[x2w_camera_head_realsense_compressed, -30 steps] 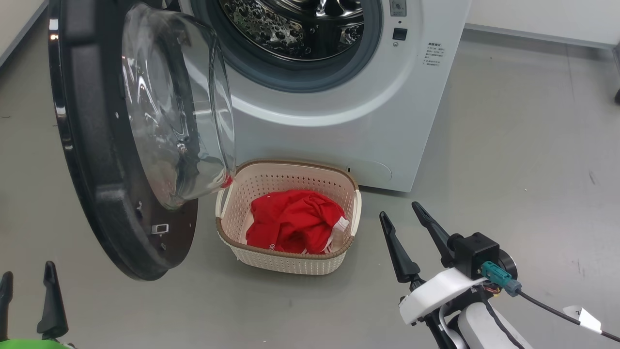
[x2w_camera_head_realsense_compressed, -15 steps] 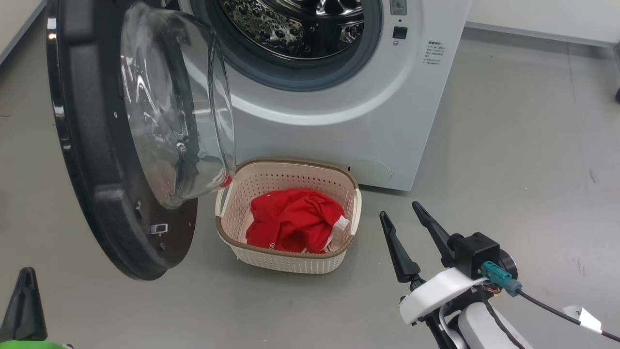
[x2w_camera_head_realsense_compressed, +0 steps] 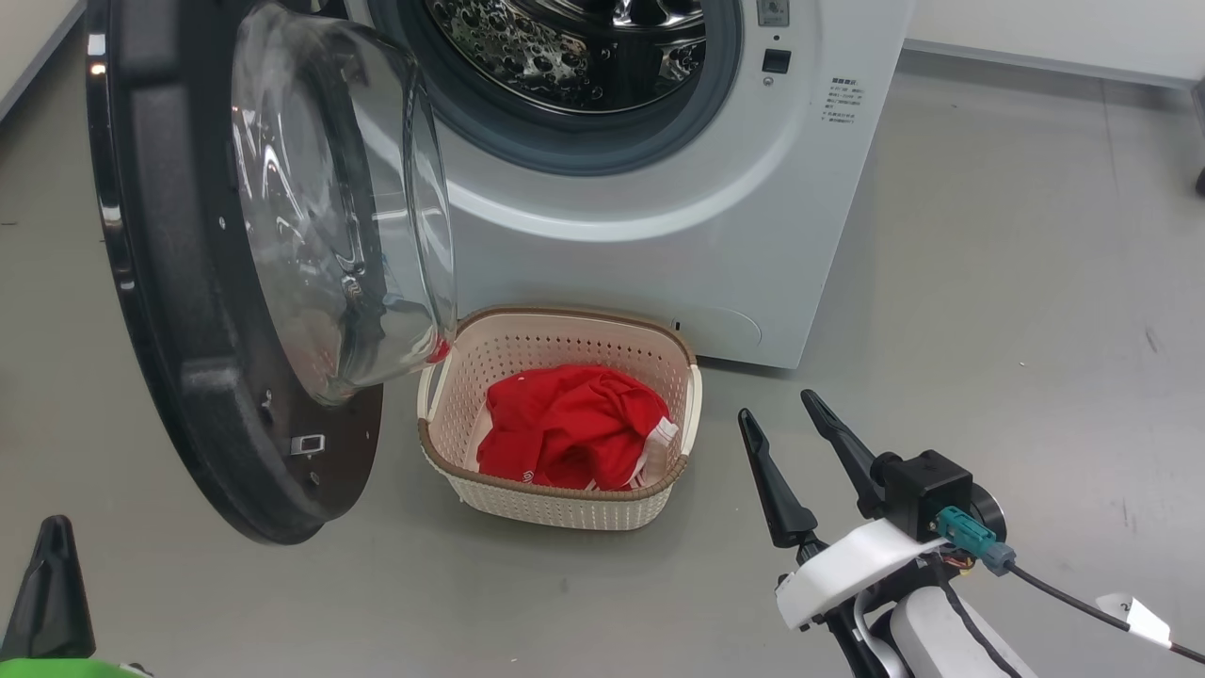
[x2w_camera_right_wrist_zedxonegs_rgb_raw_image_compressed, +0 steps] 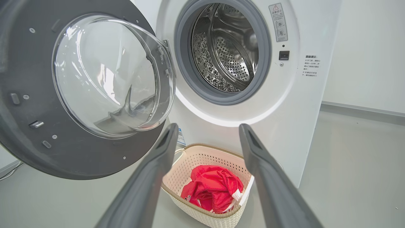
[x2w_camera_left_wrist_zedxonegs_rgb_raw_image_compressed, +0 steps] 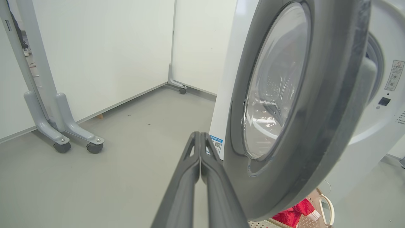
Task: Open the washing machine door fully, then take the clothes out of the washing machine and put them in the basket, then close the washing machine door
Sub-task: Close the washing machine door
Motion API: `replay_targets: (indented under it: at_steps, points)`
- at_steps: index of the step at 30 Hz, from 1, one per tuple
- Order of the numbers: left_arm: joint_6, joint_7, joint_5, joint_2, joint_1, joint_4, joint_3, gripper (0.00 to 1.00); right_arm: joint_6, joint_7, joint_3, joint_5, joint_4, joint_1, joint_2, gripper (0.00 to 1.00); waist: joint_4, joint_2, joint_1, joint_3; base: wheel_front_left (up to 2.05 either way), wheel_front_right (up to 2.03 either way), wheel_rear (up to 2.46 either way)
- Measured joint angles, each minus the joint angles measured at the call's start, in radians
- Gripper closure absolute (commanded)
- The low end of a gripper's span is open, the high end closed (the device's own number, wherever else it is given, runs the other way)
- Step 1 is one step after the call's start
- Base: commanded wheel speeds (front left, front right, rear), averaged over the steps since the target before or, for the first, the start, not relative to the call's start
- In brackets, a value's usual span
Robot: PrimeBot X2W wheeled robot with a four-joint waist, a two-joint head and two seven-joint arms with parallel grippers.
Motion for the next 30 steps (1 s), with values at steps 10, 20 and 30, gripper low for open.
replay_targets:
  at_steps: [10, 20, 30]
  points:
    - [0.0, 0.009, -0.076, 0.012, -0.042, -0.038, -0.001, 1.0, 0.0, 0.0, 0.001, 0.0, -0.001, 0.0, 0.0, 0.0, 0.0, 0.0, 0.0, 0.008, 0.0, 0.0, 0.0]
    - [0.0, 0.182, -0.474, -0.122, -0.125, -0.01, 0.096, 1.0, 0.0, 0.0, 0.003, 0.006, -0.002, 0.0, 0.0, 0.0, 0.001, 0.0, 0.0, 0.013, 0.0, 0.0, 0.0]
    - [0.068, 0.435, -0.947, -0.25, -0.238, 0.01, 0.226, 1.0, 0.0, 0.0, 0.008, 0.006, -0.003, 0.0, 0.0, 0.0, -0.008, 0.0, 0.0, 0.024, 0.0, 0.0, 0.0]
